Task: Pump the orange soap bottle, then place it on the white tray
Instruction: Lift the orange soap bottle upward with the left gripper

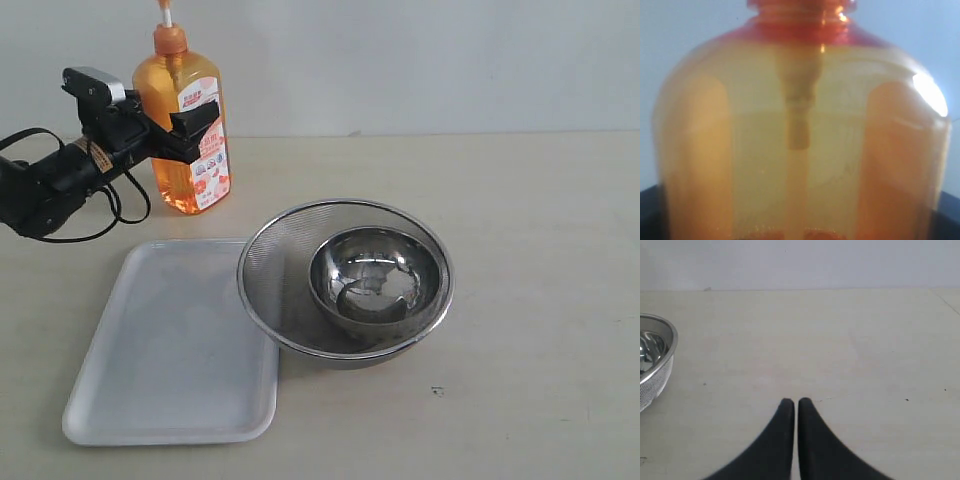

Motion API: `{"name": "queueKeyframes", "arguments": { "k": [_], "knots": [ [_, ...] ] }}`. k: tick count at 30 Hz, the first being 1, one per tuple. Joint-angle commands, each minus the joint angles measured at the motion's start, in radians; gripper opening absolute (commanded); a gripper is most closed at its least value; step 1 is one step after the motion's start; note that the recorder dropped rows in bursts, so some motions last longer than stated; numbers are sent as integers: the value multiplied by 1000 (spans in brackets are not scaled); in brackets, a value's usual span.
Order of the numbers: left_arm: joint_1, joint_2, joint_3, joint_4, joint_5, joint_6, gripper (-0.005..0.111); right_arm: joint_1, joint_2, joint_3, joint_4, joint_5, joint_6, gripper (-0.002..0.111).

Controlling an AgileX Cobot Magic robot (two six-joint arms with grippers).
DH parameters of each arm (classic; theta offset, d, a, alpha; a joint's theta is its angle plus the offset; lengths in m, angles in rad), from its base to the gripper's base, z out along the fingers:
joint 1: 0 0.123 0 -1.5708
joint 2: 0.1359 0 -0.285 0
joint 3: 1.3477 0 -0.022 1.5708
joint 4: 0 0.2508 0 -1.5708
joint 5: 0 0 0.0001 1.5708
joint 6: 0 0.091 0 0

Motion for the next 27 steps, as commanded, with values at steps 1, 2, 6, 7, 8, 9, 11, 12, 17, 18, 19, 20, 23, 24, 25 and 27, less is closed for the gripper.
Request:
{"name": "queueKeyframes", "arguments": {
  "k": [1, 2, 6, 7, 8, 9, 11, 12, 17, 18, 19, 20, 23, 24, 25, 27],
  "knots": [
    [-2, -59, -14, -33, -77, 0, 5, -2, -4, 0, -5, -11, -3, 0],
    [-2, -61, -14, -33, -77, -11, 5, -2, -4, 0, -5, -11, -3, 0],
    [-2, -63, -14, -33, -44, -22, 5, -2, -4, 0, -5, -11, -3, 0],
    [-2, -63, -14, -28, -16, -29, 5, -2, -4, 0, -5, -11, -3, 0],
    [-2, -63, -14, -19, 7, -38, 5, -2, -4, 0, -5, -11, -3, 0],
    [-2, -63, -12, 4, 17, -40, 5, -2, -4, 0, -5, -11, -3, 0],
    [-2, -63, -10, 20, -39, -62, 5, -2, -4, 0, -5, -11, -3, 0],
    [-2, -63, -10, 14, -71, -70, 5, -2, -4, 0, -5, -11, -3, 0],
    [-2, -63, -10, -28, -91, -83, 5, -2, -4, 0, -5, -11, -3, 0],
    [-2, -63, -10, -23, -77, -83, 5, -2, -4, 0, -5, -11, -3, 0],
    [-2, -63, -10, -21, -67, -83, 5, -2, -4, 0, -5, -11, -3, 0],
    [-2, -63, -10, -13, -62, -83, 5, -2, -4, 0, -5, -11, -3, 0],
    [-2, -63, -10, 2, -44, -93, 5, -2, -4, 0, -5, -11, -3, 0],
    [-2, -61, -10, 8, -45, -103, 5, -2, -4, 0, -5, -11, -3, 0],
    [-2, -61, -10, 13, -45, -102, 5, -2, -4, 0, -5, -11, -3, 0],
    [-2, -61, -10, 12, -49, -102, 5, -2, -4, 0, -5, -11, -3, 0]
  ]
}}
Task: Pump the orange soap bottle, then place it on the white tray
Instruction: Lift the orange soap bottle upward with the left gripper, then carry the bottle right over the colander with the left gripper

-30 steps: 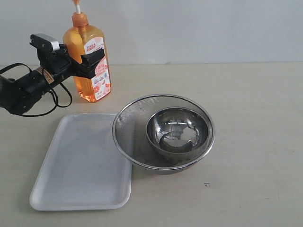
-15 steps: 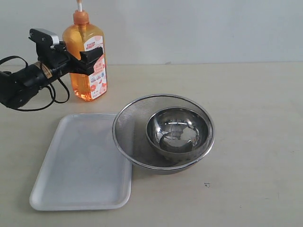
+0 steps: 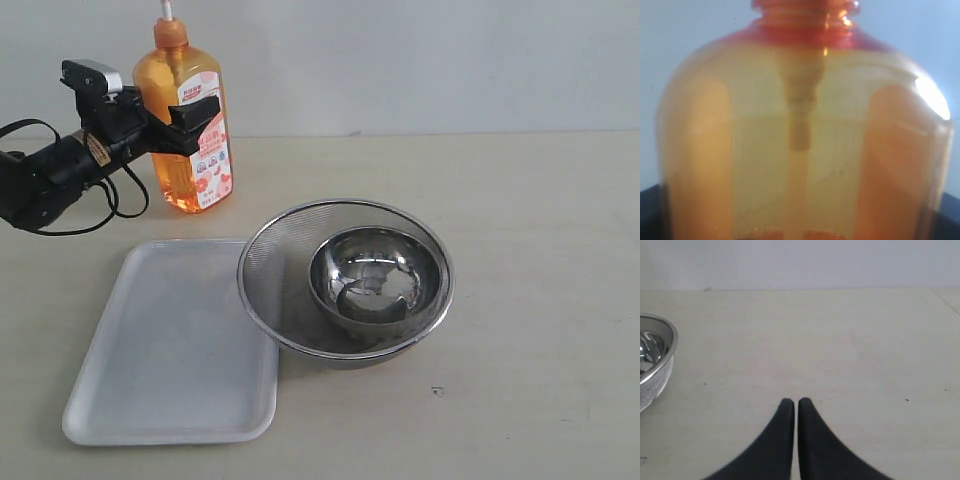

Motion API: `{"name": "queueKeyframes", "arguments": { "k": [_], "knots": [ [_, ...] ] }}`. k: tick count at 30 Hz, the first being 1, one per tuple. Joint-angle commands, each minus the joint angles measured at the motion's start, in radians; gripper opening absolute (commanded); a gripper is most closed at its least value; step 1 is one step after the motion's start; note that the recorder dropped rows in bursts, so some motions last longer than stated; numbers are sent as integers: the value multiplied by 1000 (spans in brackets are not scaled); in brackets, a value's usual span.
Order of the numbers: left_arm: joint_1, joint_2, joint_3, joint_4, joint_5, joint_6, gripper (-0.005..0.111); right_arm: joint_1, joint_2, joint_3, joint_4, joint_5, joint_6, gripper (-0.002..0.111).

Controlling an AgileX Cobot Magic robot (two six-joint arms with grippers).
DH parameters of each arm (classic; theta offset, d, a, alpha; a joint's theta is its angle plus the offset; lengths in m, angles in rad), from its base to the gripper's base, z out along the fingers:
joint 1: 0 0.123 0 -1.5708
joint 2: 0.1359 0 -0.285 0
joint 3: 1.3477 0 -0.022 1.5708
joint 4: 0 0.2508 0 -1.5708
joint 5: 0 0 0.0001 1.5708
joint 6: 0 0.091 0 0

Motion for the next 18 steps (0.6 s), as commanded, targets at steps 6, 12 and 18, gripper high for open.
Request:
{"name": "queueKeyframes", "arguments": {
  "k": [6, 12, 18],
  "knots": [
    [-2, -33, -12, -35, -126, -65, 5, -2, -4, 0, -5, -11, -3, 0],
    [-33, -45, -27, -43, -126, -75, 5, -2, -4, 0, -5, -11, -3, 0],
    [-67, -146, -27, -14, -29, -82, 5, -2, -4, 0, -5, -11, -3, 0]
  ]
}}
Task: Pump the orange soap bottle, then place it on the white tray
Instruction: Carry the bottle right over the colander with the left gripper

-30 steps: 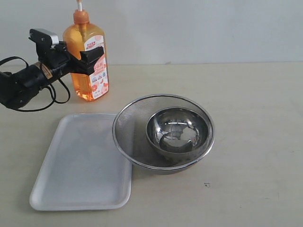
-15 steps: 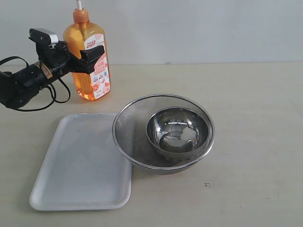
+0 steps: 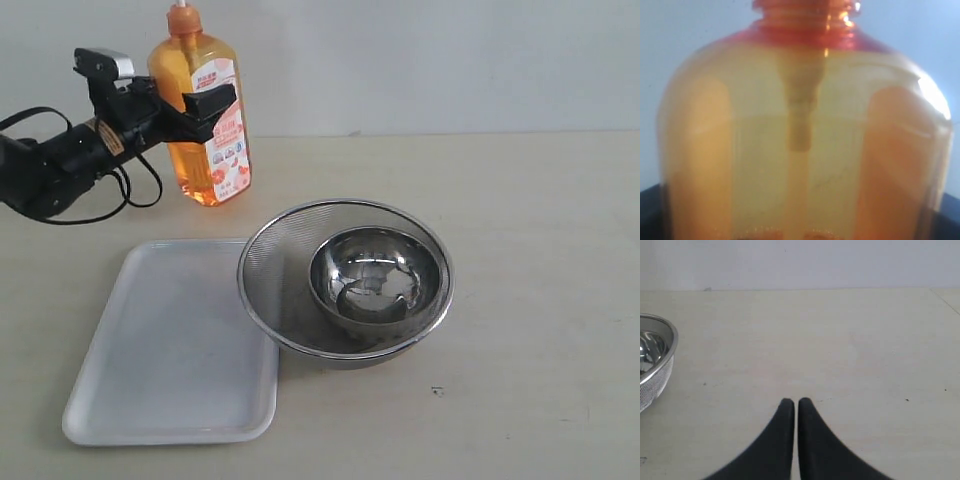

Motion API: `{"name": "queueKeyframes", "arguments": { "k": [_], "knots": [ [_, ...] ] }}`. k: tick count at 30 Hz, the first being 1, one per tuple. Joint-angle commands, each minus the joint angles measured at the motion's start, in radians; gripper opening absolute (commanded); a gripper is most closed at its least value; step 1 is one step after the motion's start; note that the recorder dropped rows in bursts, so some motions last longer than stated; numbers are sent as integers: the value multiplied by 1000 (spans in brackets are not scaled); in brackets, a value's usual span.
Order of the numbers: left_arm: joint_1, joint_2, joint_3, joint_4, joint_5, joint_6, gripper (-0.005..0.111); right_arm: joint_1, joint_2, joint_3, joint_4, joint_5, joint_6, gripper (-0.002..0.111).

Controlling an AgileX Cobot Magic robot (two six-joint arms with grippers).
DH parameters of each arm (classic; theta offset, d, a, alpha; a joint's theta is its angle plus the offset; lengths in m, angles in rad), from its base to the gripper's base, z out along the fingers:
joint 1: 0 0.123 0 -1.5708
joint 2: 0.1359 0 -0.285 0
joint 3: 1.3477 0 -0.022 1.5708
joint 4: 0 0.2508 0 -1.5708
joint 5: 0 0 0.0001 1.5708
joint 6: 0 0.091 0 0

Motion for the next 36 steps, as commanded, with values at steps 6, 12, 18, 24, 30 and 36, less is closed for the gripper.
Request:
{"name": "queueKeyframes", "arguments": {
  "k": [6, 12, 18, 24, 30, 36],
  "knots": [
    [-52, -185, -25, 0, -56, -116, 5, -2, -4, 0, -5, -11, -3, 0],
    [-172, -251, -25, -29, -19, -117, 5, -2, -4, 0, -5, -11, -3, 0],
    [-314, -265, -98, -49, 67, -160, 5, -2, -4, 0, -5, -11, -3, 0],
    [-451, -265, -170, -51, 163, -116, 5, -2, -4, 0, -5, -11, -3, 0],
    [-529, -265, -207, -73, 191, -124, 5, -2, -4, 0, -5, -11, -3, 0],
    [-611, -244, -211, -92, 198, -116, 5, -2, -4, 0, -5, -11, -3, 0]
  ]
}}
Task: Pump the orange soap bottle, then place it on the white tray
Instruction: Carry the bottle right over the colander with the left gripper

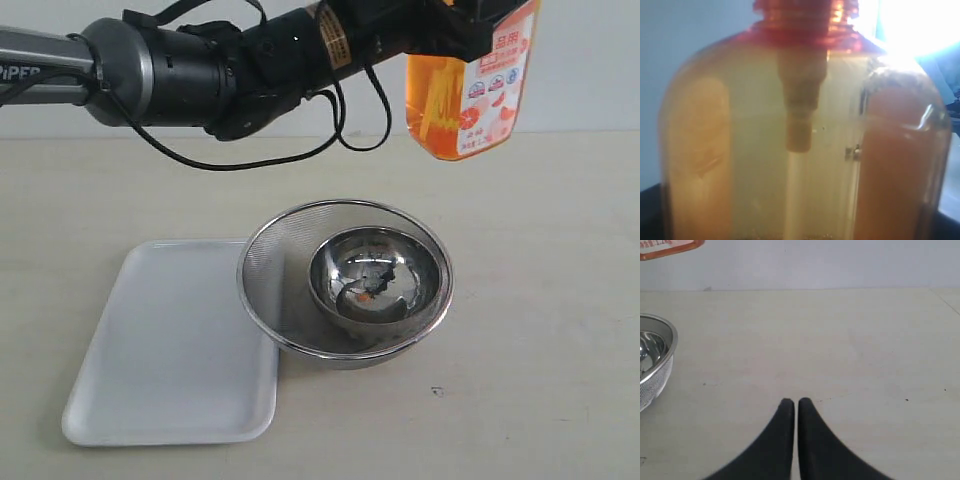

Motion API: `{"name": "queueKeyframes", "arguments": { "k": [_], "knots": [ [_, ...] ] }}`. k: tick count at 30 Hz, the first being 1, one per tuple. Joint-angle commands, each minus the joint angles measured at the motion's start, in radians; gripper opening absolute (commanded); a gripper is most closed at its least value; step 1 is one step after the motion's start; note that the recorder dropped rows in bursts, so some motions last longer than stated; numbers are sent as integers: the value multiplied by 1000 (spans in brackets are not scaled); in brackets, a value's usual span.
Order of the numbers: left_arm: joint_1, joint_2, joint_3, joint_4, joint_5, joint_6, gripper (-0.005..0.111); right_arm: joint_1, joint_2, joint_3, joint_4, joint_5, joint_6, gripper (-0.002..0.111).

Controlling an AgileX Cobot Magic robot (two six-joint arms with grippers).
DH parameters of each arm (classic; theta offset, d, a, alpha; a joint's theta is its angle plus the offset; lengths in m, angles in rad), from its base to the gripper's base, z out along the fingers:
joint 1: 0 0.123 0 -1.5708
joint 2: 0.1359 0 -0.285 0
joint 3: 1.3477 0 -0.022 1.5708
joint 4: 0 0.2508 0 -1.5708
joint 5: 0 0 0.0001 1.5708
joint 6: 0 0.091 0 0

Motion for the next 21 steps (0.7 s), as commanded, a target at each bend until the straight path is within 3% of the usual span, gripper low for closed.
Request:
{"name": "queueKeyframes", "arguments": {
  "k": [1, 10, 21],
  "knots": [
    [-42, -10, -26, -69, -68, 7, 5, -2, -4, 0, -5, -11, -3, 0],
    [-110, 56, -26, -94, -70, 49, 5, -2, -4, 0, -5, -11, -3, 0],
    [-131, 138, -26, -96, -125, 67, 5, -2, -4, 0, -5, -11, -3, 0]
  ]
}}
